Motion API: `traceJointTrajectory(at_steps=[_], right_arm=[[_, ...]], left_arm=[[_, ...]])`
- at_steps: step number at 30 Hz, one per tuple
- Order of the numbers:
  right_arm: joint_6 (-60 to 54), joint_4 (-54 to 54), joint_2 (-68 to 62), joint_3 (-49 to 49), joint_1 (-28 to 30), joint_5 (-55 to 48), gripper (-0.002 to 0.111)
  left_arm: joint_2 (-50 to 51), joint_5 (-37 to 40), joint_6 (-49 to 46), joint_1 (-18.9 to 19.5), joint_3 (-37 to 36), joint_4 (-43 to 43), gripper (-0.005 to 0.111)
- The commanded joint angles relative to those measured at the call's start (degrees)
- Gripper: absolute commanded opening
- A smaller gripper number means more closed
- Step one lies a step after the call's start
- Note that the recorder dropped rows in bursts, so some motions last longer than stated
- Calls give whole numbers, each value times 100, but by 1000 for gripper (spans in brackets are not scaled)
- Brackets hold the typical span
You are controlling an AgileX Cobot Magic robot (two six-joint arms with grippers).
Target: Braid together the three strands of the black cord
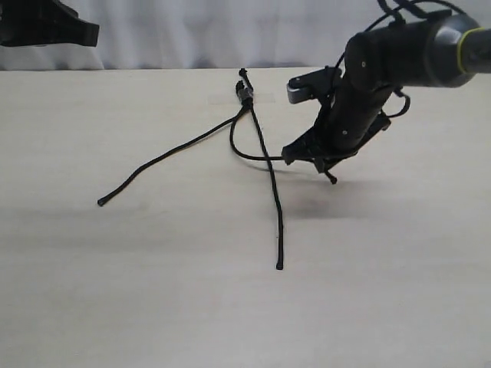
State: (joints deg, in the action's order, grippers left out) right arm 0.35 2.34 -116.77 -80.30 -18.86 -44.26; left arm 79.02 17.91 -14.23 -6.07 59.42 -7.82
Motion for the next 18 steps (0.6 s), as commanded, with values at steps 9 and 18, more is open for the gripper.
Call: traceJointTrajectory(at_steps=[9, 18], right_arm=[[-961, -1218, -357, 553, -136, 356, 4], [-1659, -1632, -288, 587, -1264, 342, 4]], left_arm=[[-35, -119, 51, 8, -68, -34, 0], [-35, -98, 51, 8, -68, -43, 0]])
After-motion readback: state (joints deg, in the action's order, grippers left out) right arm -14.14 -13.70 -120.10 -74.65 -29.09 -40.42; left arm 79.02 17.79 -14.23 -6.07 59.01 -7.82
